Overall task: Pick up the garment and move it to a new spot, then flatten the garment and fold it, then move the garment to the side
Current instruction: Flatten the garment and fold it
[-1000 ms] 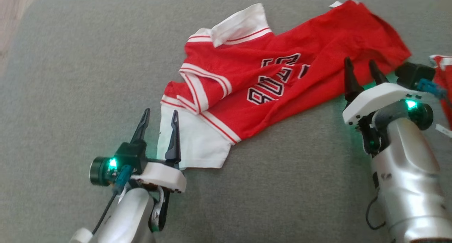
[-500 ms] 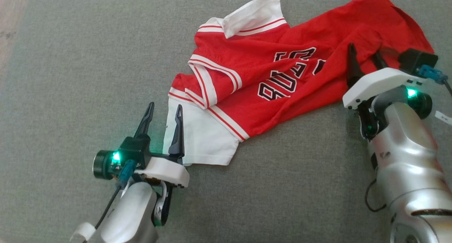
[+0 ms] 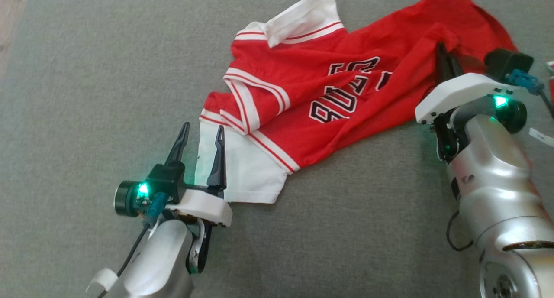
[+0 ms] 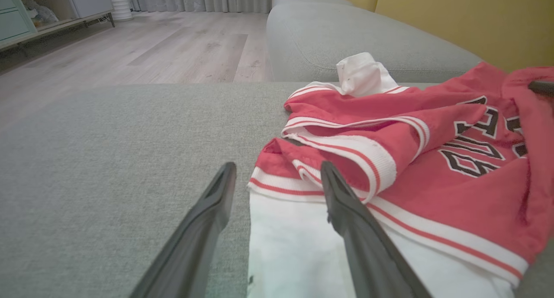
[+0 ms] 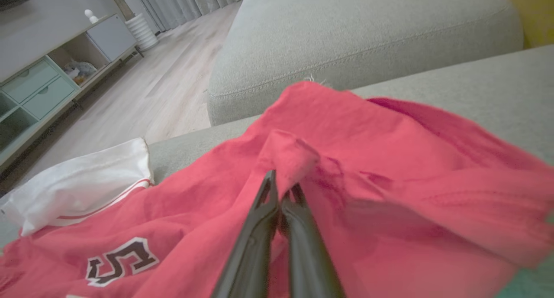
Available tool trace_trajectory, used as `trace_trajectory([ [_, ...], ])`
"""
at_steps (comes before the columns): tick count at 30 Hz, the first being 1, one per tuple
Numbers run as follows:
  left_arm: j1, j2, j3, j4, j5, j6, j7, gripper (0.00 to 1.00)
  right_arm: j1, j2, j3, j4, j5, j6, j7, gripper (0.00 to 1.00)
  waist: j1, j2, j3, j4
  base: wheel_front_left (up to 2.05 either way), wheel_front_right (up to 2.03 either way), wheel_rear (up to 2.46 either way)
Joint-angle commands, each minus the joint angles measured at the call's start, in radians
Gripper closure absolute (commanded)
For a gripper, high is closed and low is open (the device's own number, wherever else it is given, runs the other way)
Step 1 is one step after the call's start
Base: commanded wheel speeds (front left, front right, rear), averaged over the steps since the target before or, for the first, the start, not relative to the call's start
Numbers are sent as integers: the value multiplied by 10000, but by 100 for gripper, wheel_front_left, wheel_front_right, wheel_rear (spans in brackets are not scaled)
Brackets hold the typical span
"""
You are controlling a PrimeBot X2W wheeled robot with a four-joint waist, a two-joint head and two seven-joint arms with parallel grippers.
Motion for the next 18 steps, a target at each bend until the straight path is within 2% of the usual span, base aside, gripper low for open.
trace_trajectory([
  [1,-191,188,316,-217,-74,107,-119,0,-238,126,291,-291,152,-7,-175,100,0,0,-169,-155,0,0,0],
  [8,271,486,573,-126,-288,223,-156,0,862,126,918,-1503,1154,-7,-383,100,0,0,-1125,-1115,0,0,0],
  [14,695,610,659,-188,-440,298,-160,0,2765,126,427,-3146,856,-7,-389,100,0,0,-1921,-1966,0,0,0],
  [18,878,570,610,-292,-496,346,-139,0,3953,126,-405,-3961,229,-7,-390,100,0,0,-2218,-2308,0,0,0],
])
